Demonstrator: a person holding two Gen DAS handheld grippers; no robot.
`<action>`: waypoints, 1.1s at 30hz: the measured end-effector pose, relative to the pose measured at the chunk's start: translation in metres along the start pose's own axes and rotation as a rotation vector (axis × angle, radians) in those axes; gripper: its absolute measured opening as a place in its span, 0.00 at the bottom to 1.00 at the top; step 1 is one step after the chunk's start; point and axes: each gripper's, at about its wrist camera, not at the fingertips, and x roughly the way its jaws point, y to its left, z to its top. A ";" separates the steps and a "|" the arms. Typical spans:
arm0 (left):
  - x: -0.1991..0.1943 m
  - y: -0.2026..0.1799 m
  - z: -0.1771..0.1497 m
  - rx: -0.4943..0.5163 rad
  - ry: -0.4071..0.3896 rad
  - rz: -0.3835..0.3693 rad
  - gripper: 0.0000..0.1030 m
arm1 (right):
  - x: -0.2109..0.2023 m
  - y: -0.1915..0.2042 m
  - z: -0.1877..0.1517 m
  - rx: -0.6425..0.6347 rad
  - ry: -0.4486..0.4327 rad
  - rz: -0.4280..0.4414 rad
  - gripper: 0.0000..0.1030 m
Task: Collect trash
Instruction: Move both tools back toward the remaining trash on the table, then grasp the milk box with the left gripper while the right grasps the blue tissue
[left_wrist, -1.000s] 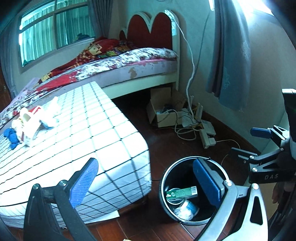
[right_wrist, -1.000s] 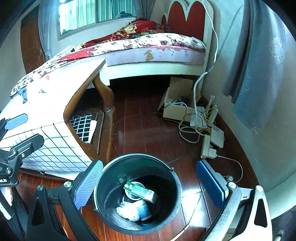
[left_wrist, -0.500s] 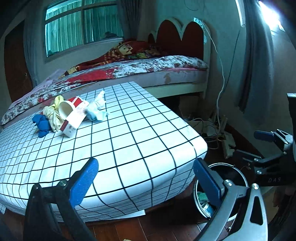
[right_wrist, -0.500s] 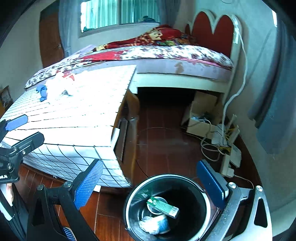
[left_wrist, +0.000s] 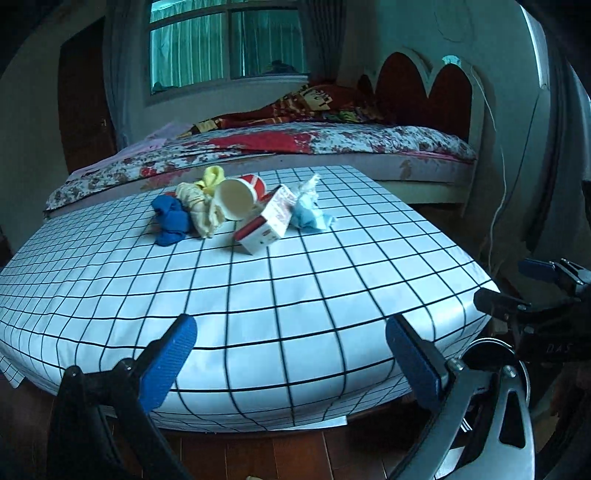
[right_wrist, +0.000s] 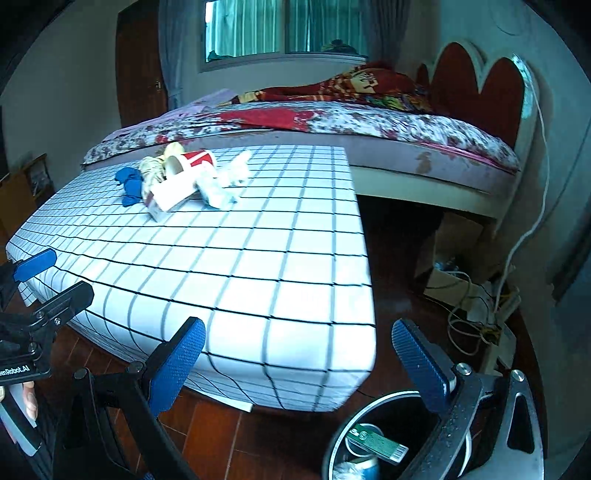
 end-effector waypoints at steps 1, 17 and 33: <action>0.000 0.008 0.000 -0.010 -0.001 0.013 0.99 | 0.003 0.007 0.003 -0.004 -0.001 0.010 0.99; 0.004 0.119 0.007 -0.152 0.004 0.156 0.99 | 0.042 0.094 0.056 -0.053 -0.032 0.076 0.99; 0.088 0.076 0.054 -0.131 0.069 -0.107 0.86 | 0.115 0.049 0.094 -0.070 0.081 0.055 0.63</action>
